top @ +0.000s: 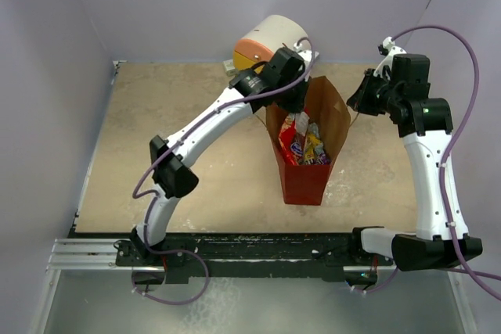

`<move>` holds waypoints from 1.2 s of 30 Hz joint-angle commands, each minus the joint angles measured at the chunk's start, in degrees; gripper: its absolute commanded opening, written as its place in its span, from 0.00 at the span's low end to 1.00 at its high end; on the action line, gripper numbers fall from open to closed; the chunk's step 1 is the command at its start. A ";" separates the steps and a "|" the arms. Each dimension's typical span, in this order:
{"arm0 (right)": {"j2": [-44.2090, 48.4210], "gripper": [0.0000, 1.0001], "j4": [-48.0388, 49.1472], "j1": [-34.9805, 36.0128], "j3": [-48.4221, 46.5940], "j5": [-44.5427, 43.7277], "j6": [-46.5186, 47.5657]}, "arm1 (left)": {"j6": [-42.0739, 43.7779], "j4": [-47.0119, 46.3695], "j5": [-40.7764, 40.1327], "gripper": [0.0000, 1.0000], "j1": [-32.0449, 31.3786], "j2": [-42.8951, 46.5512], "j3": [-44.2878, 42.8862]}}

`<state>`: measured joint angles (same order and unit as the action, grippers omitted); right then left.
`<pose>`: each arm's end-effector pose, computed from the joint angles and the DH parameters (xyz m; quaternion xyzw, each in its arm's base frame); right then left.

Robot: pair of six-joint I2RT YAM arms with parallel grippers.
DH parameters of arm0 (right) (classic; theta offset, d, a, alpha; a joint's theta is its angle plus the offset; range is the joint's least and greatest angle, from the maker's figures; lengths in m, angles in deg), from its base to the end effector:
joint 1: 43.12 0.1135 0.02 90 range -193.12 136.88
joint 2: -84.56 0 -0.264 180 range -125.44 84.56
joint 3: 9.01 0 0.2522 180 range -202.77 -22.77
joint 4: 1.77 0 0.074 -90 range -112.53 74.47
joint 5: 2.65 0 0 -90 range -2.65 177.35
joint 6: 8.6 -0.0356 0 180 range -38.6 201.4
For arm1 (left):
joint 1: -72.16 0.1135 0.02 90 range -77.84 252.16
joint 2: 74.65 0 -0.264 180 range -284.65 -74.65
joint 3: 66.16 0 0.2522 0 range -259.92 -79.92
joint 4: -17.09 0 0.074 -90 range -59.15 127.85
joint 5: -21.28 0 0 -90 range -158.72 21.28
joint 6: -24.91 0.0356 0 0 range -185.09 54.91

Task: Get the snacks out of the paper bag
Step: Take out the snack from the paper bag, then place the snack at the center of the board.

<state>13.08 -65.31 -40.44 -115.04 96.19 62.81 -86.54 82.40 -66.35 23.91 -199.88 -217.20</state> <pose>0.2388 0.0167 0.4539 0.0801 0.8562 0.1587 0.4852 0.3211 -0.3620 0.3693 0.2181 0.8776 -0.2591 0.3393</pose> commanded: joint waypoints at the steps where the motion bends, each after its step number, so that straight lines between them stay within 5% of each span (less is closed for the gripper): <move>1: 1.81 0.00 2.66 0.30 -0.06 1.79 -0.35 | -1.85 -12.25 3.76 0.00 0.34 13.68 -3.08; 9: 1.82 0.00 2.69 0.31 -0.16 2.37 -0.83 | -4.22 -24.87 7.60 0.00 0.88 24.15 -0.42; 18: 1.90 0.00 2.96 0.49 -0.08 2.66 -1.28 | -1.27 -30.19 1.33 0.00 1.01 36.07 0.43; 28: 2.51 0.00 3.23 0.62 0.95 2.85 -0.93 | 4.64 -19.33 -13.73 0.00 0.98 49.34 4.85; 36: 1.42 0.00 3.02 1.93 0.09 2.68 -0.49 | -0.01 -5.25 -26.74 0.00 0.96 59.16 19.02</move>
<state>13.82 -64.50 -39.46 -114.12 97.45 62.13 -83.59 75.95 -84.71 24.85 -143.36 -203.06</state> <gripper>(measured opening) 0.008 0.007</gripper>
